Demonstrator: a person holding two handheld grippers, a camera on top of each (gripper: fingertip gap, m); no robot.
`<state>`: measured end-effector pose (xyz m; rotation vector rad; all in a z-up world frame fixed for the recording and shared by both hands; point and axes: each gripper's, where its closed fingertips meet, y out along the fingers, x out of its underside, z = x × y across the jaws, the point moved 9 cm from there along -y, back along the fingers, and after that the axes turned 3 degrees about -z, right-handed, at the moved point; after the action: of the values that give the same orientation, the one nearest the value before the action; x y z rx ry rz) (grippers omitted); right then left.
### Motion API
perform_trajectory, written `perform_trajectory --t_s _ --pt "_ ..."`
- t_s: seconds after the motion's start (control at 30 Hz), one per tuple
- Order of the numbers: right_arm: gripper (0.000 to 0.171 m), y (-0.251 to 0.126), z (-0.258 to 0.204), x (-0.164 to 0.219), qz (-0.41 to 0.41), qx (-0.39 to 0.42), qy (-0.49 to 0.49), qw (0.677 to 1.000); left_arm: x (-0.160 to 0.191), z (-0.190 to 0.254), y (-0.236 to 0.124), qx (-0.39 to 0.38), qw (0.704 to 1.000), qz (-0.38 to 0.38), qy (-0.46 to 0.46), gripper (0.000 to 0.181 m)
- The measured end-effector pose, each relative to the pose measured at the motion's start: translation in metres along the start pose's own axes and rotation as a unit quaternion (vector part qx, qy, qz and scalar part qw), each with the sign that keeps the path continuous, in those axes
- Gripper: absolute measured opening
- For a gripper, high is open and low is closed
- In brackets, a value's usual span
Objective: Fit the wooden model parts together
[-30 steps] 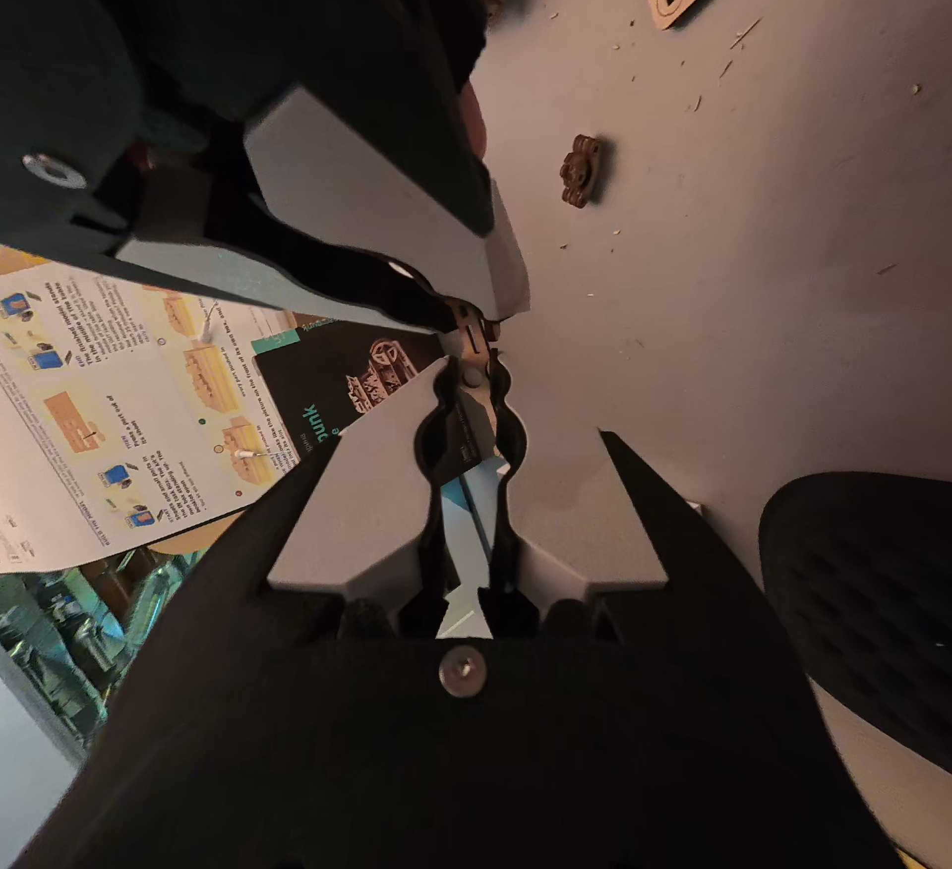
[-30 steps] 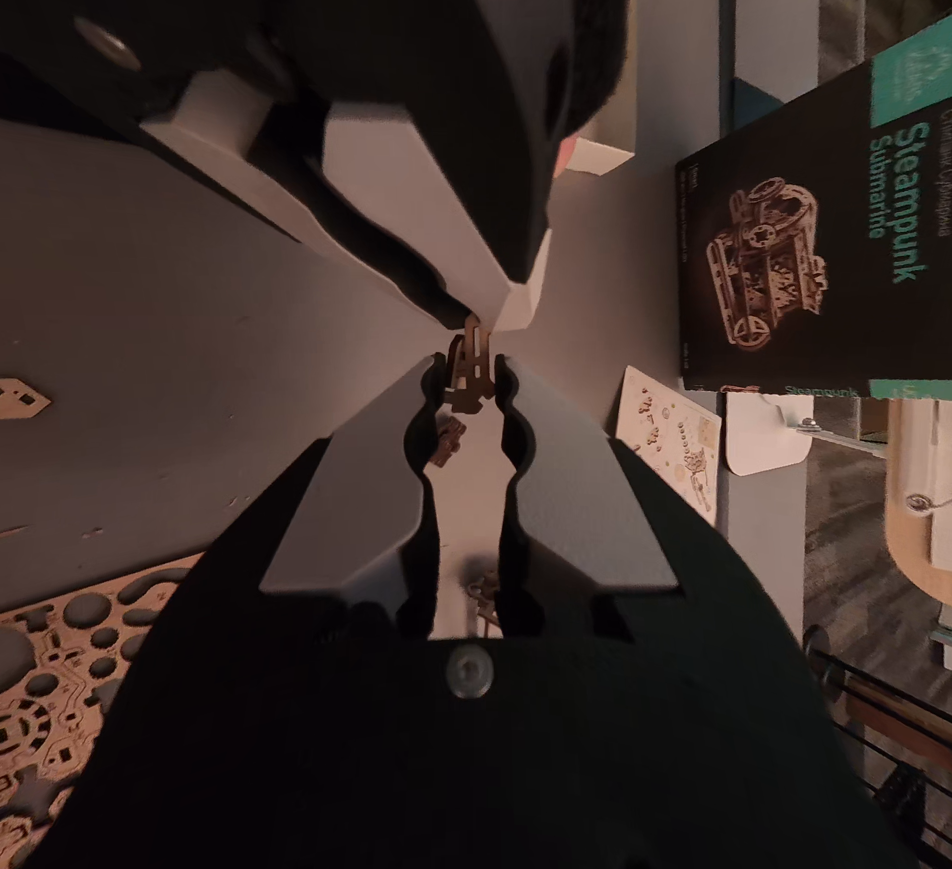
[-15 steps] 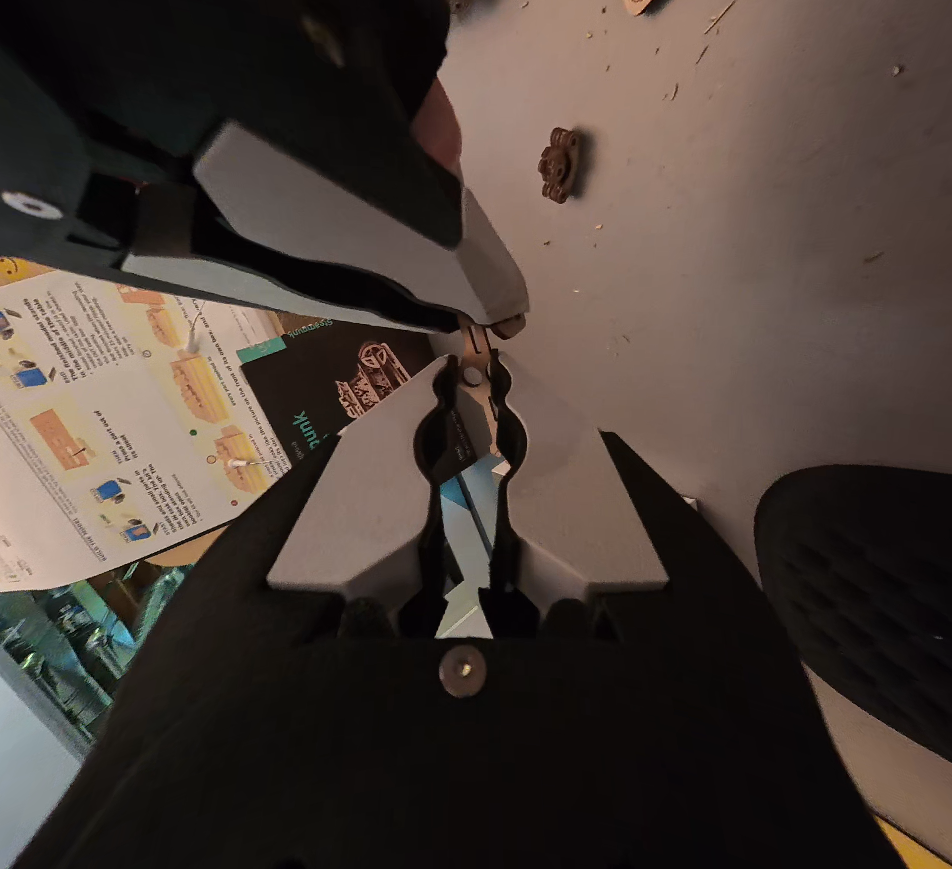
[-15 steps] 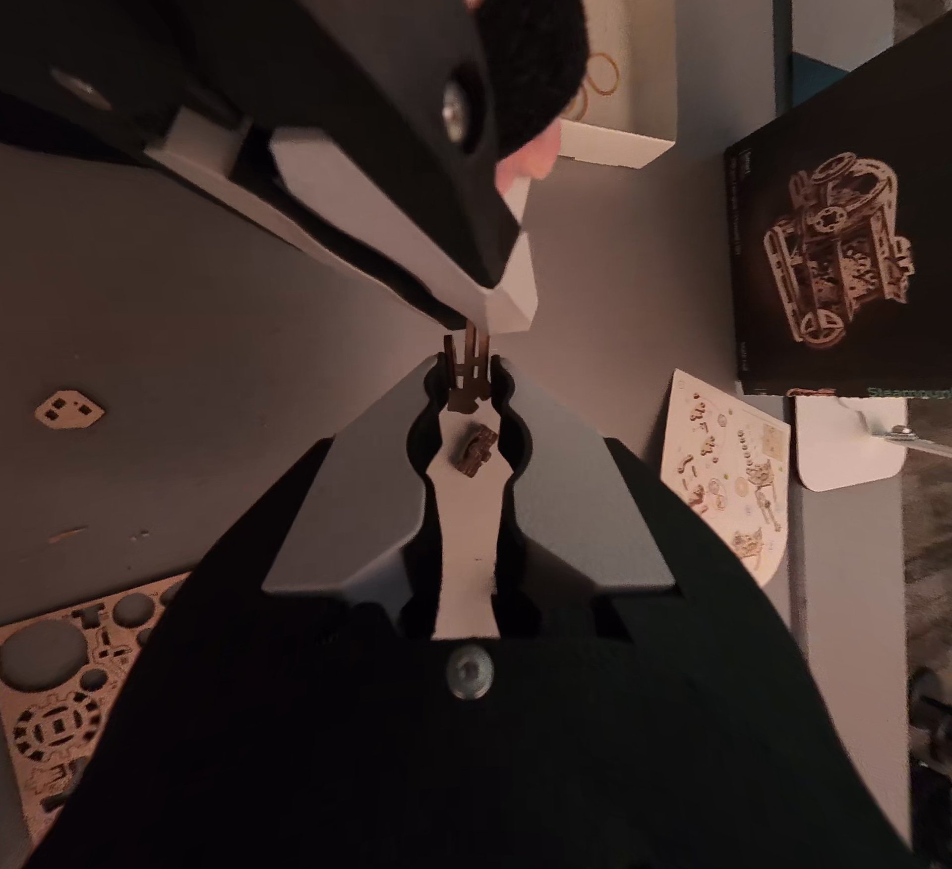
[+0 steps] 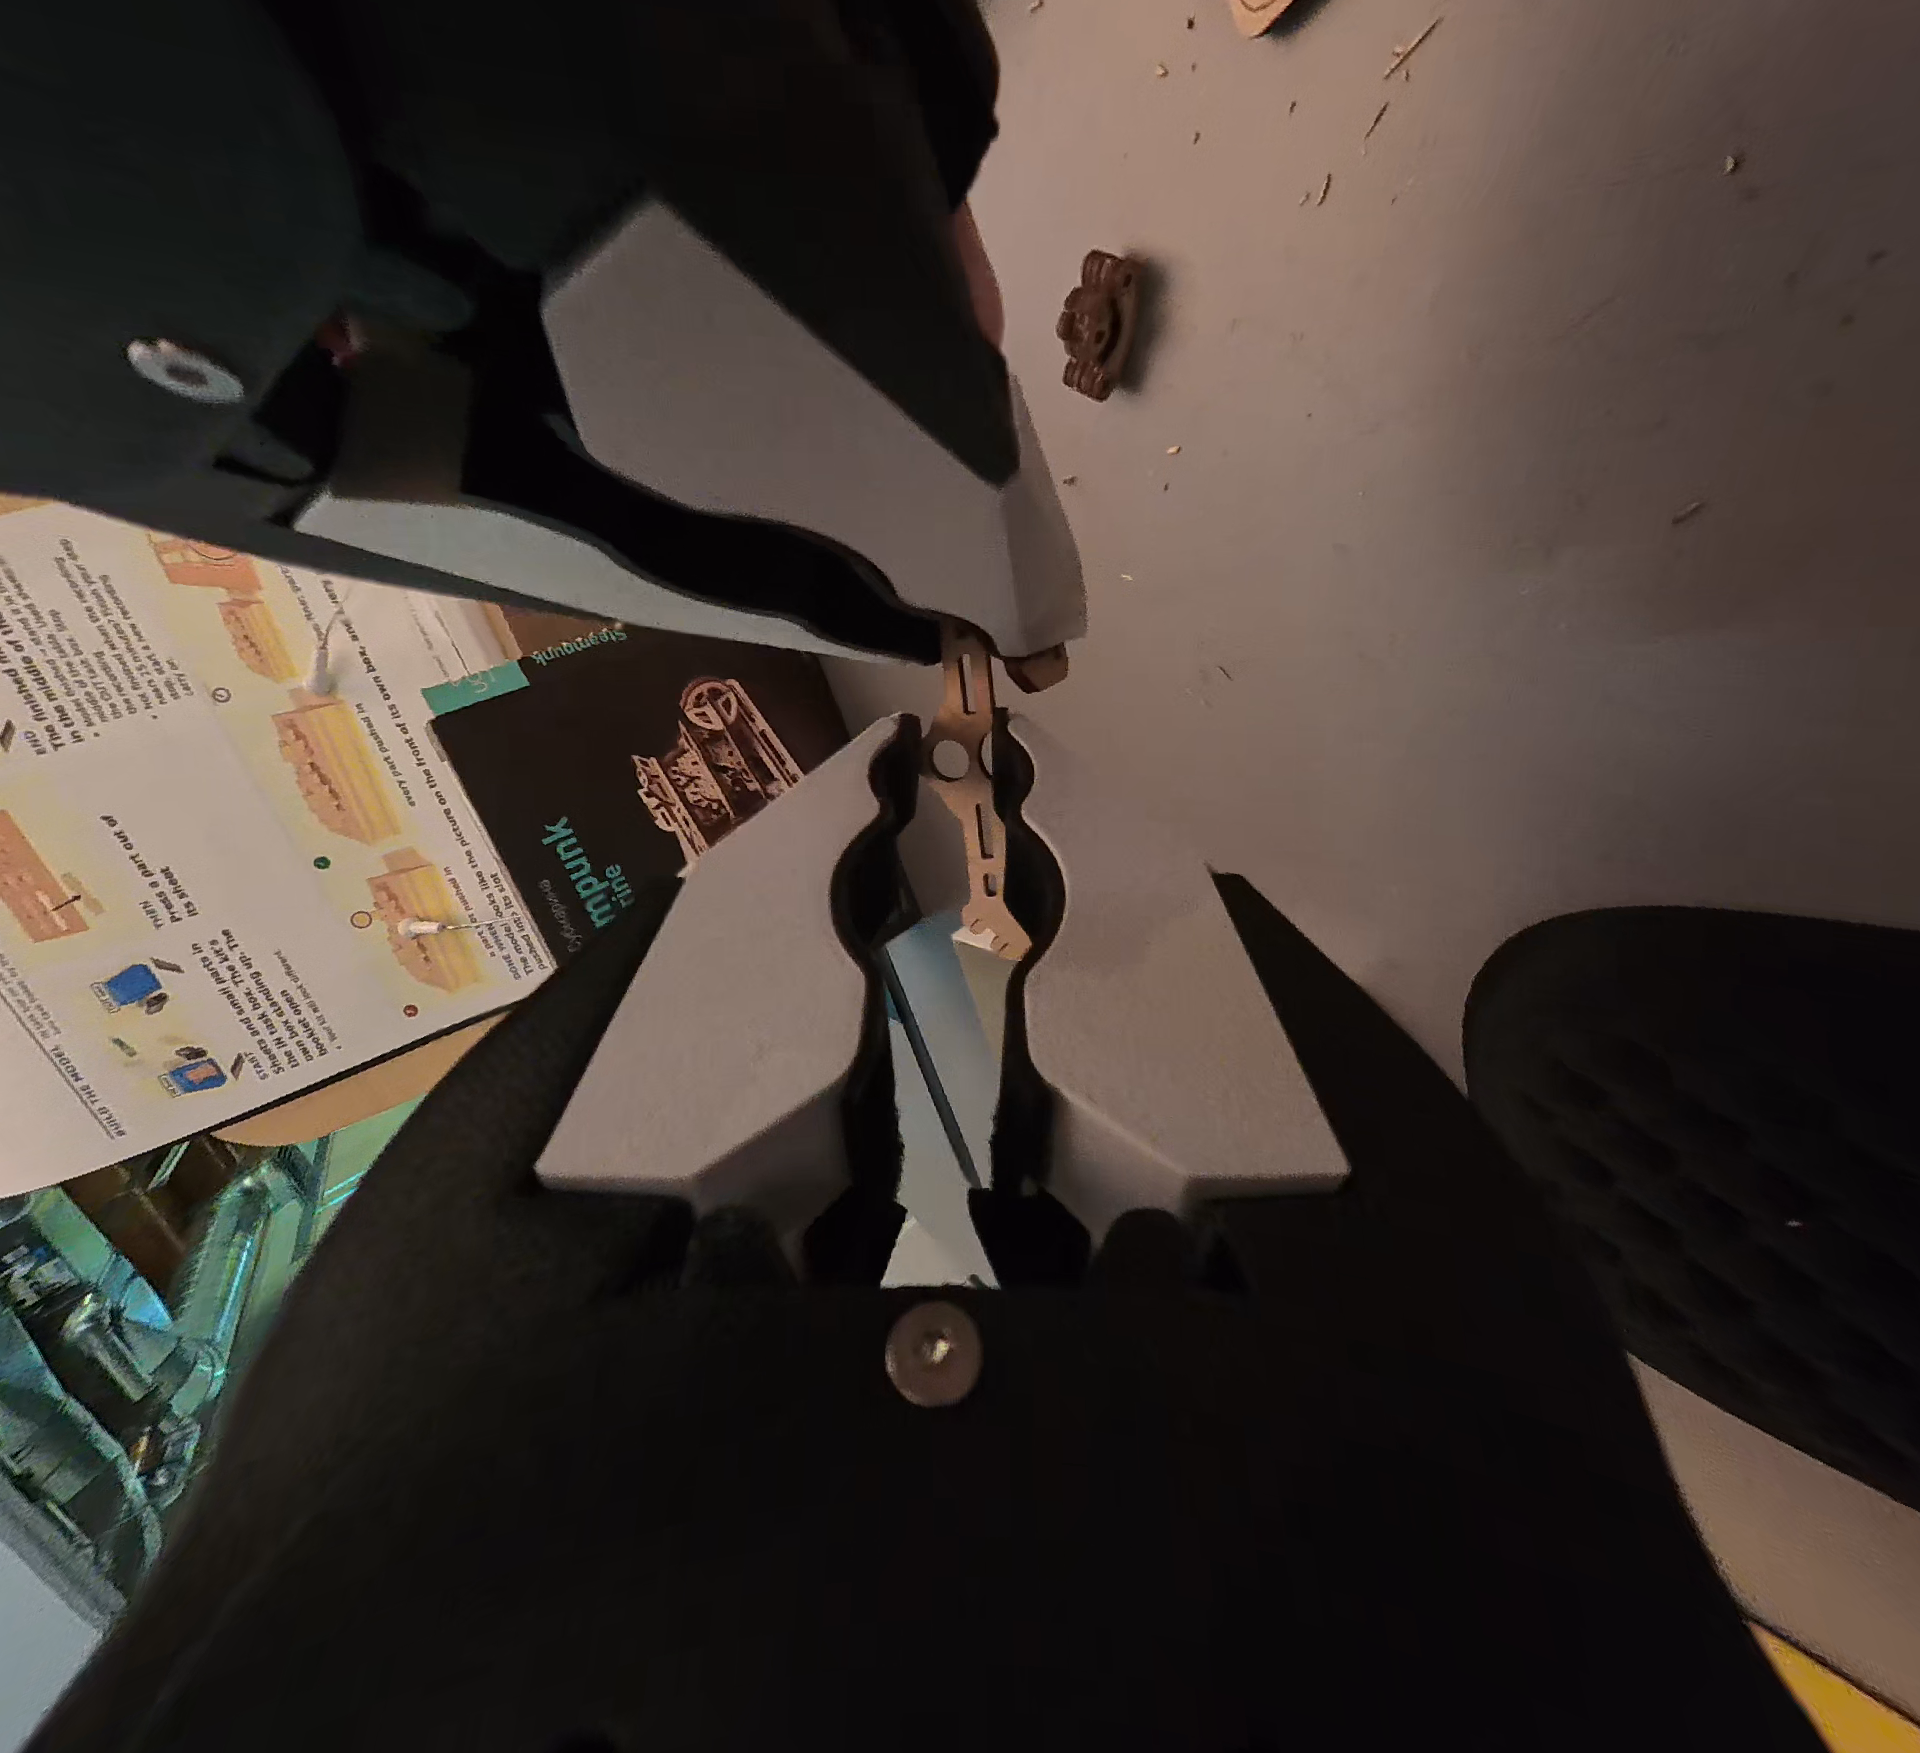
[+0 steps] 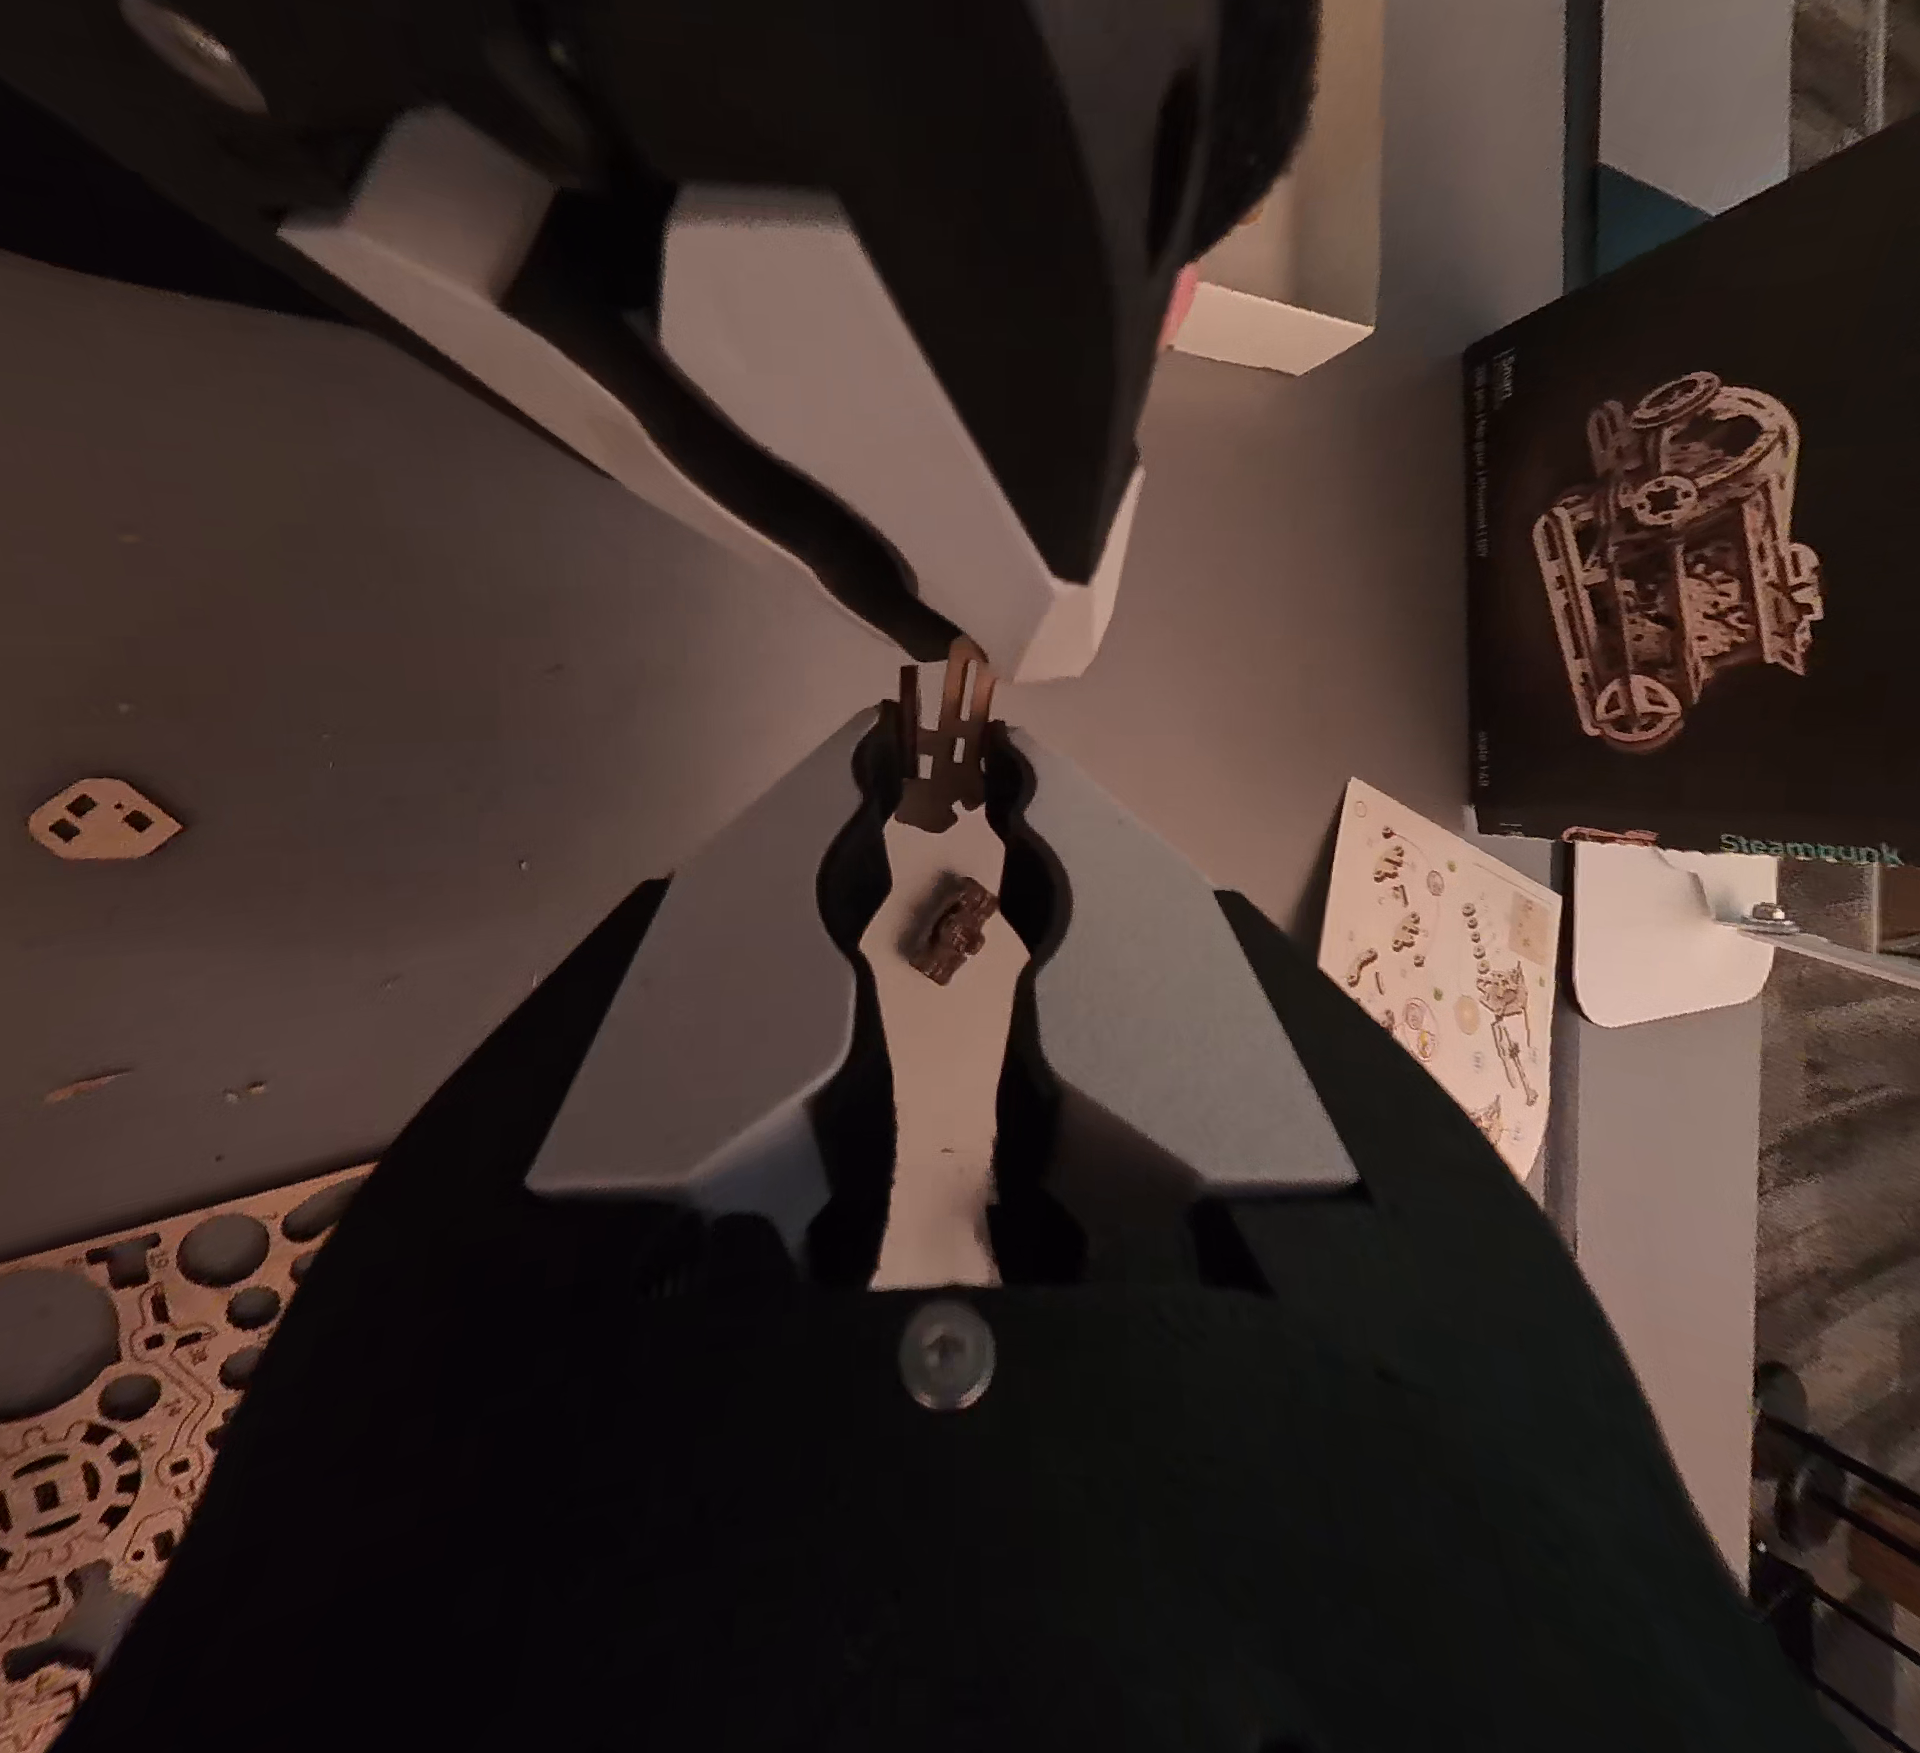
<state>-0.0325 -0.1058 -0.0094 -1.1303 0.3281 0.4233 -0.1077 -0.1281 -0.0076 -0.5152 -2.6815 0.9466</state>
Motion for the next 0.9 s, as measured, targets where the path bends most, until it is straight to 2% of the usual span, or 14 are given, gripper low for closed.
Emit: perform_trajectory --t_s 0.27,0.33,0.43,0.57,0.67,0.83,0.9 --pt "0.014 -0.001 0.005 0.000 0.025 0.007 0.010 1.000 0.005 -0.003 0.000 -0.008 1.000 0.005 -0.021 0.012" --pt "0.014 -0.006 0.011 0.002 0.047 0.013 0.021 0.999 0.010 -0.009 -0.002 -0.023 0.998 0.023 -0.056 0.013" --pt "0.015 -0.019 0.020 0.009 0.070 0.014 0.045 0.996 0.027 -0.025 -0.013 -0.033 0.986 0.074 -0.143 0.028" --pt "0.014 -0.047 0.029 0.009 0.180 -0.012 0.095 0.979 0.046 -0.047 -0.034 -0.024 0.941 0.205 -0.267 0.036" --pt "0.014 -0.062 0.033 0.011 0.247 -0.037 0.124 0.960 0.056 -0.057 -0.044 -0.020 0.898 0.297 -0.324 0.040" --pt "0.015 -0.076 0.041 0.018 0.319 -0.073 0.174 0.929 0.059 -0.063 -0.052 0.016 0.844 0.384 -0.373 0.044" --pt "0.015 -0.083 0.043 0.018 0.364 -0.108 0.192 0.905 0.060 -0.065 -0.056 0.031 0.819 0.420 -0.389 0.044"
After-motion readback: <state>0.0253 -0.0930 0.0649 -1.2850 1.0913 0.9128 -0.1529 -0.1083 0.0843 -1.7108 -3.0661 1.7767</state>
